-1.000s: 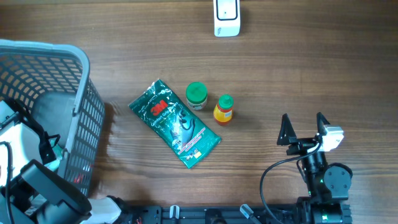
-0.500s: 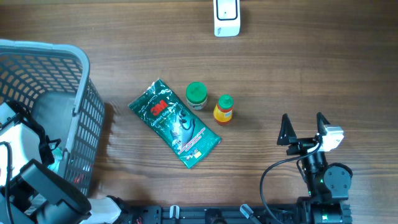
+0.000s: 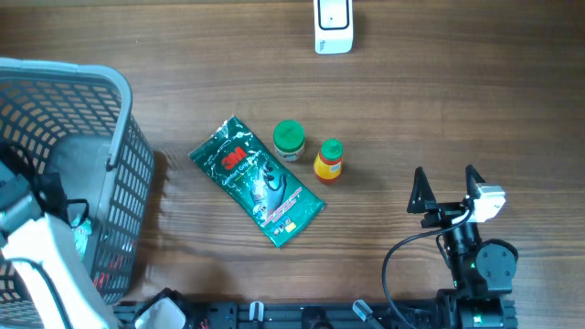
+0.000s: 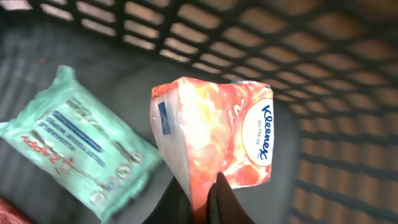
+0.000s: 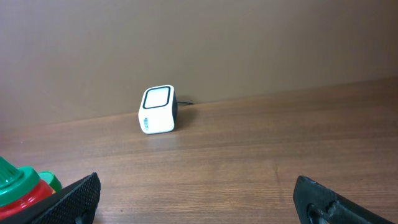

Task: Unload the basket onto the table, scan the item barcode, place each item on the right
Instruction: 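Grasp the orange Kleenex tissue pack with the left gripper, then carry the Kleenex pack out and set it beside the yellow bottle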

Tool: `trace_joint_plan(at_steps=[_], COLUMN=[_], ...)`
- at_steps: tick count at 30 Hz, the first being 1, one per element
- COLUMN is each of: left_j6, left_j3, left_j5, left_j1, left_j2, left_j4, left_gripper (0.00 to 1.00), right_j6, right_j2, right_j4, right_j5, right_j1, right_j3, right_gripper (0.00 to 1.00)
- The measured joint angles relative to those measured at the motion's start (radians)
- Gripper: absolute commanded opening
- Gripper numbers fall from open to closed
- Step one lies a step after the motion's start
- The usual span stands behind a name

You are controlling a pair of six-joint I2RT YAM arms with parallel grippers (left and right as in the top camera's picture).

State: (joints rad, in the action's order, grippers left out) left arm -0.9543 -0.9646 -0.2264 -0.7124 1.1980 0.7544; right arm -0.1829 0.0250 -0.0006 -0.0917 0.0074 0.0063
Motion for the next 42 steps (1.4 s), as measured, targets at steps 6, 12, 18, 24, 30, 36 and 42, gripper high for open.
trace_joint_plan(at_steps=[6,12,18,24,30,36,42], left_j6=[0.085,0.175,0.194,0.194,0.207,0.281,0.406], left_j3=[-0.002,-0.006,-0.011,-0.011,-0.011,-0.011,-0.018], left_j5=[0.269,0.659,1.016,1.311,1.462,1.496,1.362], left_j1=[0.000,0.000,0.000,0.011,0.195,0.491,0.708], left_j2=[-0.216,-0.378,-0.439,-0.439,-0.437,-0.368,-0.232], left_j4=[-0.100,-0.304,-0.542,-0.661,-0.760,-0.745,-0.406], left_gripper=[0.04,0.04,0.04,0.04,0.04,0.04,0.04], right_j6=[0.000,0.000,0.000,0.000,0.000,0.000,0.000], right_j2=[0.000,0.000,0.000,0.000,0.000,0.000,0.000], right_j4=[0.000,0.000,0.000,0.000,0.000,0.000,0.000], right_j5=[0.000,0.000,0.000,0.000,0.000,0.000,0.000], right_j1=[0.000,0.000,0.000,0.000,0.000,0.000,0.000], right_j3=[0.000,0.000,0.000,0.000,0.000,0.000,0.000], right_gripper=[1.00,1.00,1.00,1.00,1.00,1.00,1.00])
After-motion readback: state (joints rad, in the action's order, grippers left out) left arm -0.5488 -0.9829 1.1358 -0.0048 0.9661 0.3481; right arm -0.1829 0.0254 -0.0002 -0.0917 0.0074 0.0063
